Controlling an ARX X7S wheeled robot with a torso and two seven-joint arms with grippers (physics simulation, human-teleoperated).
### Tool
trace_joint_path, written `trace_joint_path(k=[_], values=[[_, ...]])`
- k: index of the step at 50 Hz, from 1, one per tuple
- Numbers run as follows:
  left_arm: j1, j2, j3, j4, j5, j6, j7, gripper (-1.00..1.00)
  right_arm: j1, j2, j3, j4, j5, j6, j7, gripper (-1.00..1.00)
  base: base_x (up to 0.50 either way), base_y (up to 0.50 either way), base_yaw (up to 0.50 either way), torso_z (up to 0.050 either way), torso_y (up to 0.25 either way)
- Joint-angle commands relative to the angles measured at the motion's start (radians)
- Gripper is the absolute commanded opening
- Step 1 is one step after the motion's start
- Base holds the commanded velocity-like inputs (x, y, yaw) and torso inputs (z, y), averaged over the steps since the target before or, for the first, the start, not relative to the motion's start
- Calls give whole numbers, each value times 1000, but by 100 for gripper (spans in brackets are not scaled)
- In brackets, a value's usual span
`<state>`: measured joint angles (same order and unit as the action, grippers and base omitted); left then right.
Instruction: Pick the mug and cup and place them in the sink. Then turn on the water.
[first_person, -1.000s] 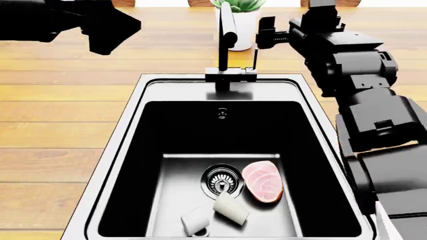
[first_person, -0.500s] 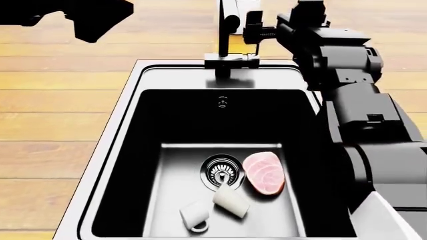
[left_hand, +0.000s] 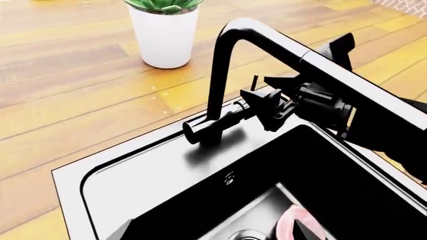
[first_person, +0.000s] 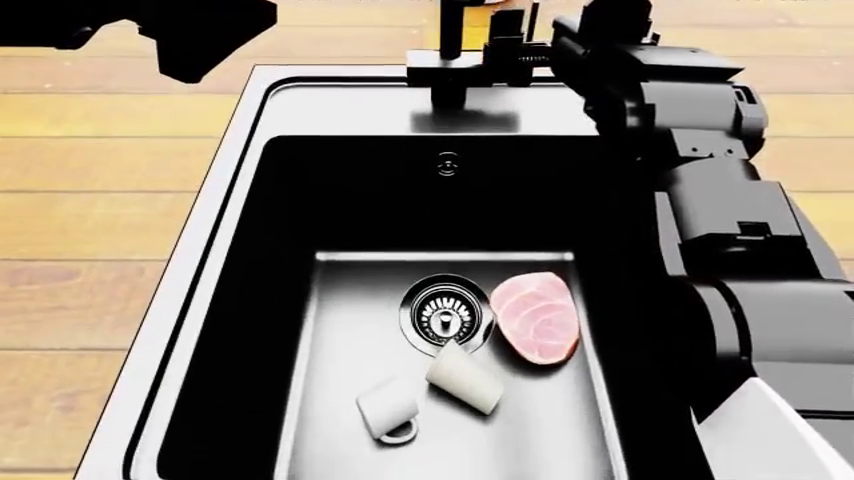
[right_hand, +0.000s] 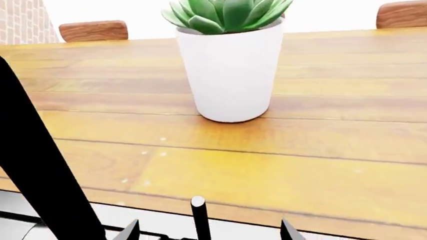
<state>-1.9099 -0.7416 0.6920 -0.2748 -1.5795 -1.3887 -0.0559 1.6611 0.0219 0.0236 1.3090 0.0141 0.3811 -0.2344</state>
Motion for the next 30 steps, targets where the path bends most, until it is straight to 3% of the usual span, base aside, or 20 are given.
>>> trace_joint_path(k=[1,30], values=[[0,0,4,-3,6,18,11,100,6,6,23,0,-2,-15,20,100,0,0,0,0,0],[21,8,7,7,1,58,34,100,12,111,160,0,-11,-36,126,100,0,0,0,0,0]])
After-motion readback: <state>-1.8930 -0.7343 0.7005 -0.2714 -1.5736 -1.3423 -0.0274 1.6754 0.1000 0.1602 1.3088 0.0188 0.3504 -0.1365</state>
